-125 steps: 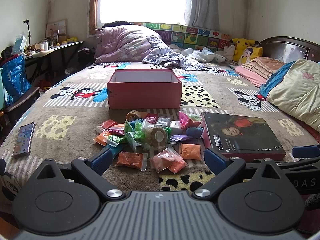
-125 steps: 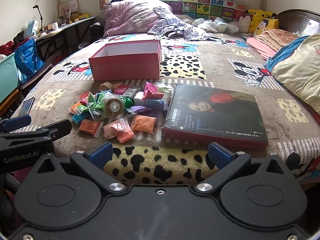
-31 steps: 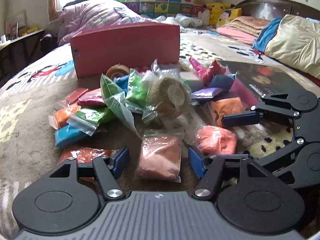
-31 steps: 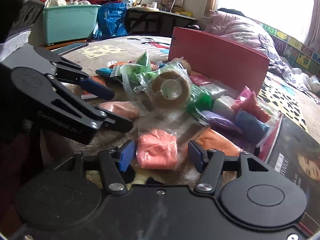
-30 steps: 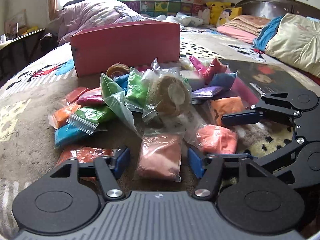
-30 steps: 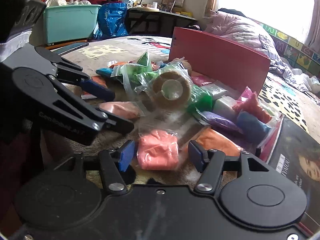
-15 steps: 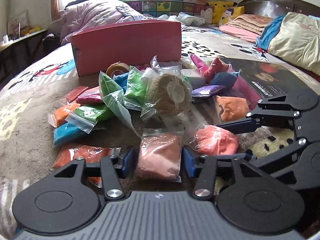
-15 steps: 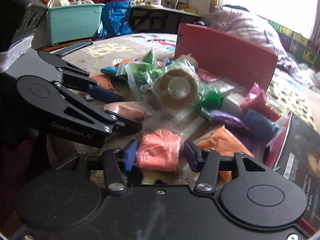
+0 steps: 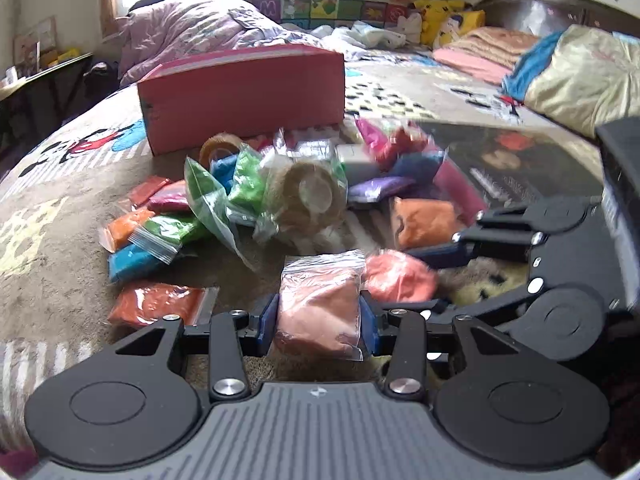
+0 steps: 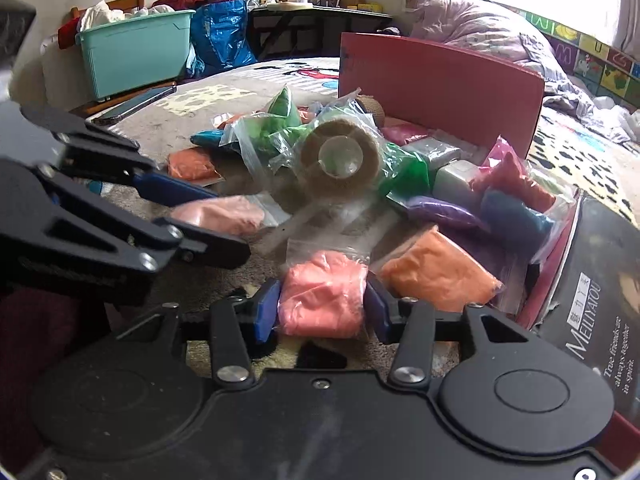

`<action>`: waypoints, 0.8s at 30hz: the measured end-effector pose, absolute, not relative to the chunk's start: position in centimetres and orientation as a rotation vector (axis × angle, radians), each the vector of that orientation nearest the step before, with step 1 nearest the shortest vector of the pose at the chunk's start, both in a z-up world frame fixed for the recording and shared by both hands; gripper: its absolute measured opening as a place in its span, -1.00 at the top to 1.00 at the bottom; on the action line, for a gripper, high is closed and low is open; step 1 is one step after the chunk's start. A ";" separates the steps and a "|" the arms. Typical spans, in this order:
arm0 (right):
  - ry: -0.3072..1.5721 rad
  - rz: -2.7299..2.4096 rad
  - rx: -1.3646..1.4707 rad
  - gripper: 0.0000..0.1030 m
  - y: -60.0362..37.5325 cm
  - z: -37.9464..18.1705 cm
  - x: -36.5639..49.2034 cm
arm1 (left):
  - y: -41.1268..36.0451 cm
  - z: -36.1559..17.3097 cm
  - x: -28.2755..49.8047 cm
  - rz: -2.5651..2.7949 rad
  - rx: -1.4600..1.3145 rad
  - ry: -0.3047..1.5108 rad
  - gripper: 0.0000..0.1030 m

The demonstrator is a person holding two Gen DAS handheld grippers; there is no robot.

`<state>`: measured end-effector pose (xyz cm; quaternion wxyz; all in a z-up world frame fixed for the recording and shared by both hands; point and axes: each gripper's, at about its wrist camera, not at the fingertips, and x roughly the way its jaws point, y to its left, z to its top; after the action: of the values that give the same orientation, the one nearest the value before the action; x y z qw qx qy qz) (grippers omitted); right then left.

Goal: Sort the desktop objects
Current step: 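Carry the orange bag with the left tool into the pink box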

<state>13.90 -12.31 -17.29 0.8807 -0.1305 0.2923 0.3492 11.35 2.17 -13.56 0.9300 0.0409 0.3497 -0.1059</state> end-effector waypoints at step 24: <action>0.615 0.718 -0.203 0.15 -12.7 -17.7 14.6 | 3.2 -2.5 24.4 -0.032 0.008 0.511 0.21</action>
<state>14.65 -12.71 -17.69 0.8854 -0.0976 0.2958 0.3450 24.40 3.25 -2.50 0.9674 0.0041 0.2528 -0.0160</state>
